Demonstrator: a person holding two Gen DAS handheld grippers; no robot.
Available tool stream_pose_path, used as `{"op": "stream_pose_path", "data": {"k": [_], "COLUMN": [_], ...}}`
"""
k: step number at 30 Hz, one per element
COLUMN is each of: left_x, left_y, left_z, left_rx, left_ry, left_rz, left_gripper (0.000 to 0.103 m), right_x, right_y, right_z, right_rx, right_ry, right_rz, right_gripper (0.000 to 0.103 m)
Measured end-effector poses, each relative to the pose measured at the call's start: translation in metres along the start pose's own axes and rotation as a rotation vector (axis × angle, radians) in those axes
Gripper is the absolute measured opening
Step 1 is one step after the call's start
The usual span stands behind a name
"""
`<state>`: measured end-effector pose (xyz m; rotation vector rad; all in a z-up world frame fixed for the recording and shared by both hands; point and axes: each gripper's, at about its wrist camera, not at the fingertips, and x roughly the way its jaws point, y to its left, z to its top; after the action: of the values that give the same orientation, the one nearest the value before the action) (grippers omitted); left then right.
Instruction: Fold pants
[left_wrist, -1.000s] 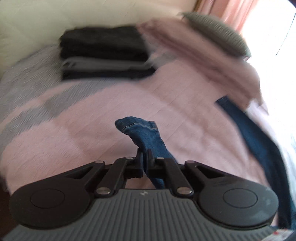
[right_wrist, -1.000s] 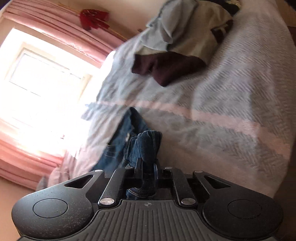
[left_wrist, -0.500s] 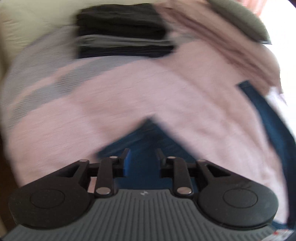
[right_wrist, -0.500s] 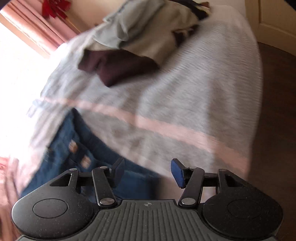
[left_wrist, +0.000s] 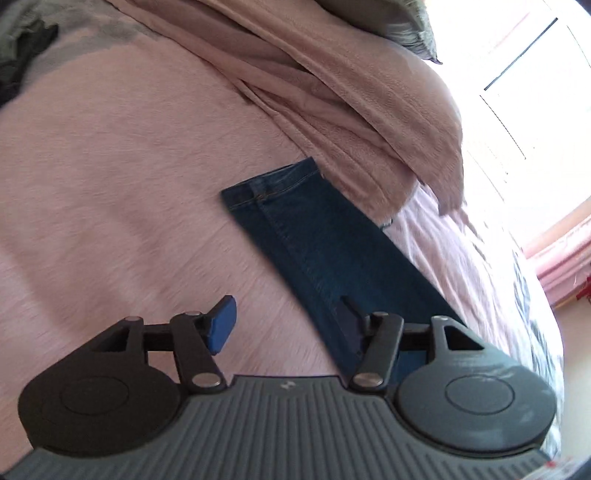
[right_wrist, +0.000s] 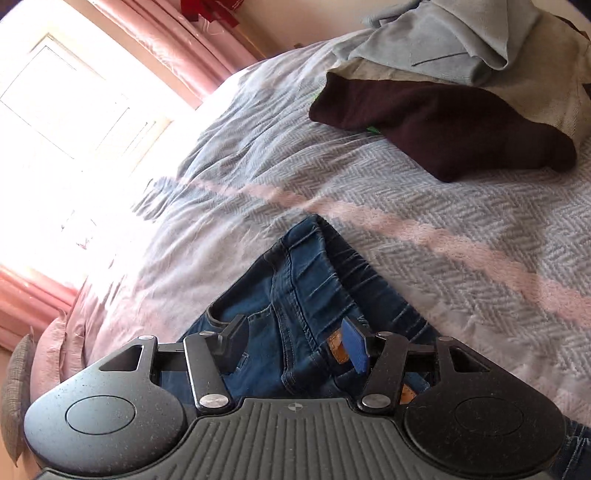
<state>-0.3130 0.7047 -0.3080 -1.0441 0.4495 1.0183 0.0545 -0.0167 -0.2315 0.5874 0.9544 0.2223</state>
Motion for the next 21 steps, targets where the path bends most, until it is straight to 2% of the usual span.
{"op": "stream_pose_path", "data": {"k": [2, 4, 5, 6, 8, 12, 14, 15, 16, 19, 20, 21], "left_x": [0.025, 0.048, 0.052, 0.057, 0.056, 0.008, -0.007, -0.004, 0.005, 0.049, 0.055, 0.052], "left_y": [0.0, 0.001, -0.001, -0.003, -0.008, -0.042, -0.04, -0.036, -0.031, 0.001, 0.013, 0.022], "left_z": [0.01, 0.02, 0.025, 0.031, 0.046, 0.075, 0.085, 0.084, 0.078, 0.052, 0.044, 0.038], "left_rx": [-0.02, -0.009, 0.015, 0.041, 0.063, 0.273, 0.315, 0.357, 0.394, 0.442, 0.432, 0.401], "left_ry": [-0.001, -0.009, -0.027, -0.036, -0.03, -0.207, -0.258, -0.252, -0.225, -0.061, -0.047, -0.082], "left_rz": [0.034, 0.062, 0.078, 0.093, 0.049, -0.116, -0.158, -0.135, -0.081, 0.139, 0.179, 0.183], "left_gripper": [0.059, 0.055, 0.032, 0.003, 0.001, 0.002, 0.004, 0.004, 0.004, 0.015, 0.019, 0.02], "right_x": [-0.001, -0.001, -0.002, -0.002, -0.005, -0.009, -0.008, -0.006, -0.004, 0.002, 0.002, 0.001], "right_y": [-0.002, -0.003, -0.003, -0.003, 0.001, 0.016, 0.023, 0.025, 0.026, 0.024, 0.022, 0.02], "right_z": [-0.004, -0.006, -0.007, -0.008, -0.01, -0.01, -0.011, -0.012, -0.014, -0.018, -0.018, -0.017], "right_rx": [0.021, 0.036, 0.04, 0.042, 0.038, 0.01, -0.015, -0.024, -0.033, -0.047, -0.056, -0.068], "right_ry": [-0.005, -0.014, -0.018, -0.021, -0.028, -0.038, -0.035, -0.03, -0.021, 0.015, 0.02, 0.022], "right_rz": [-0.024, -0.047, -0.055, -0.059, -0.064, -0.039, -0.023, -0.02, -0.02, -0.019, -0.018, -0.015], "right_gripper": [0.053, 0.053, 0.053, 0.053, 0.053, 0.053, 0.053, 0.053, 0.053, 0.053, 0.053, 0.053]}}
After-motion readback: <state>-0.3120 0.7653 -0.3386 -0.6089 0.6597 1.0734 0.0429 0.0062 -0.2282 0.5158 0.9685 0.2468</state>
